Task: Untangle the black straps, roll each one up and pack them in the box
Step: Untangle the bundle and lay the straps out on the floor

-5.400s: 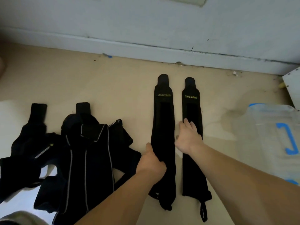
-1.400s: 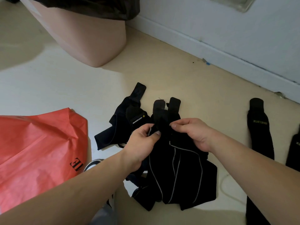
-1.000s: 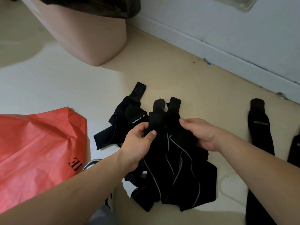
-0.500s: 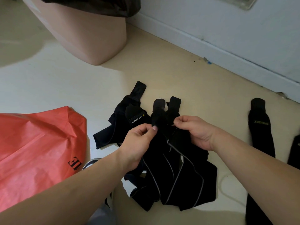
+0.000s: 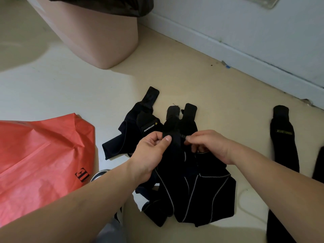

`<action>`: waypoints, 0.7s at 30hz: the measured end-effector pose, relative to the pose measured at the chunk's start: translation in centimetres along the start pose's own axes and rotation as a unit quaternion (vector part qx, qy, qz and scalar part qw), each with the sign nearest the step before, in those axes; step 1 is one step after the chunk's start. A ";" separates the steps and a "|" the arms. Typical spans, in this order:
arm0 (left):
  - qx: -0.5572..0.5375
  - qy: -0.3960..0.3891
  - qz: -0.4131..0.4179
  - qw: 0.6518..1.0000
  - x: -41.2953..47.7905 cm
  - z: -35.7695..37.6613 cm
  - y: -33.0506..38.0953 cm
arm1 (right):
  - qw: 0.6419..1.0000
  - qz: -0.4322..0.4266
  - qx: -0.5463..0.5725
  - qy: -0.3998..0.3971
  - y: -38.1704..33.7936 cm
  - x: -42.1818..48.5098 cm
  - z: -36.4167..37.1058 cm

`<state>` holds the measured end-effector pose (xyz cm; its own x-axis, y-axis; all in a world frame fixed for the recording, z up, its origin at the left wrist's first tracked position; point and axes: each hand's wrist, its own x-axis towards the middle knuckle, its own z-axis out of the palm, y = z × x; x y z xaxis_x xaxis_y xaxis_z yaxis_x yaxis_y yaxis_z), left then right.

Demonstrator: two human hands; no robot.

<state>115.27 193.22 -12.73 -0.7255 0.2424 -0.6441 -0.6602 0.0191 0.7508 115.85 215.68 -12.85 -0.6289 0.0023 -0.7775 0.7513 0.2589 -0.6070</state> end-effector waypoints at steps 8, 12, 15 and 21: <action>0.023 0.021 -0.011 0.999 -0.1 -0.3 -0.2 | 0.925 0.009 -0.379 -0.035 1.4 -0.3 -0.4; 0.075 0.061 -0.012 0.995 0.0 -0.2 -0.4 | 0.882 0.037 -0.468 -0.041 1.5 -0.9 -0.6; 0.084 0.100 -0.011 0.991 0.3 -0.3 -0.4 | 0.907 0.025 -0.417 -0.053 1.3 -1.0 -1.0; 0.068 0.154 0.017 0.986 0.7 -0.6 0.3 | 1.000 -0.007 -0.015 -0.019 -0.8 -1.8 -1.4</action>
<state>114.45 192.83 -13.03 -0.7852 -0.0596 -0.6164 -0.6175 0.1506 0.7720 116.09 216.83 -10.72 -0.6301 -0.0386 -0.7755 0.7364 0.2872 -0.6126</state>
